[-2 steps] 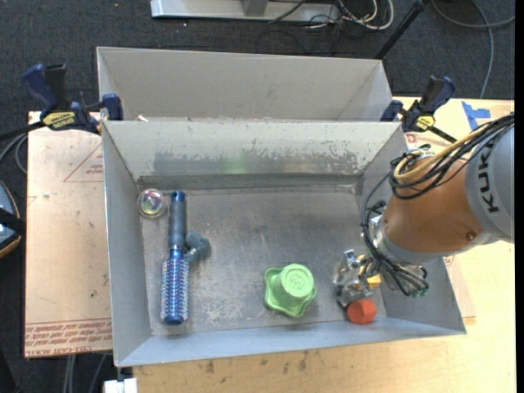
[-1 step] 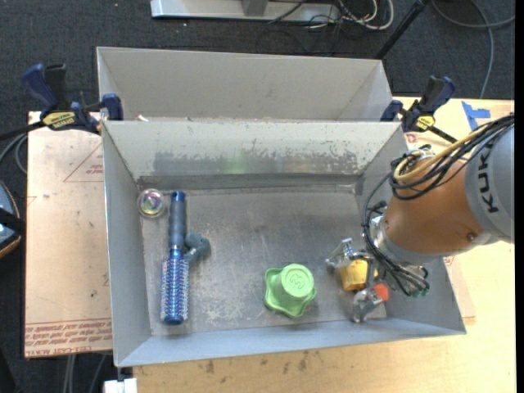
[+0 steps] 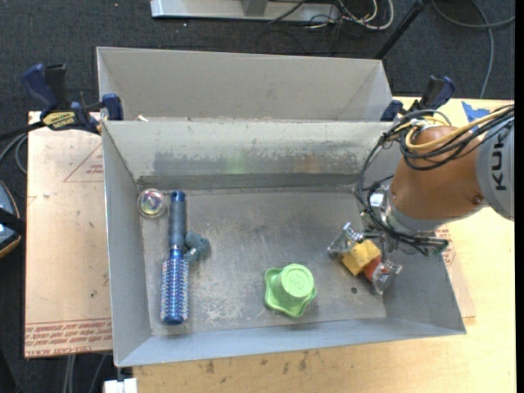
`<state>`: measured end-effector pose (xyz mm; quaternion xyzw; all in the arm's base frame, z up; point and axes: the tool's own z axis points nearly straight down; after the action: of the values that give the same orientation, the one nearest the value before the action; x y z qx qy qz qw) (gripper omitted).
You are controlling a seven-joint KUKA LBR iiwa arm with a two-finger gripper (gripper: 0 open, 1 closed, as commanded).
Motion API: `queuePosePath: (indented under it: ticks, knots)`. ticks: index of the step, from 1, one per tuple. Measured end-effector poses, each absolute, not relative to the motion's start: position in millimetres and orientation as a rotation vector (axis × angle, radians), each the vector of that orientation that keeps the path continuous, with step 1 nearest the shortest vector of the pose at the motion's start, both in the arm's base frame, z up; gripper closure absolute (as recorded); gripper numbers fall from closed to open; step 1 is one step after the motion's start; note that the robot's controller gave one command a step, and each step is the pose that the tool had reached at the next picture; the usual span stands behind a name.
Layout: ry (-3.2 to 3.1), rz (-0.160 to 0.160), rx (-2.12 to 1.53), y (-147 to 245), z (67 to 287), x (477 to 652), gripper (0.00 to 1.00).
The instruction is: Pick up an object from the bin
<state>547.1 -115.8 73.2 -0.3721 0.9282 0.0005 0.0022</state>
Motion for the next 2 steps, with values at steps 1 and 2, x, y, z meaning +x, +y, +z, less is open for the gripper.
queuePosePath:
  ticks: [1, 2]
  knots:
    - [2.909, -0.006, -1.162, -117.3, 75.6, 548.9, 1.0]
    - [2.913, -0.006, -1.163, -118.4, 73.8, 547.5, 0.0]
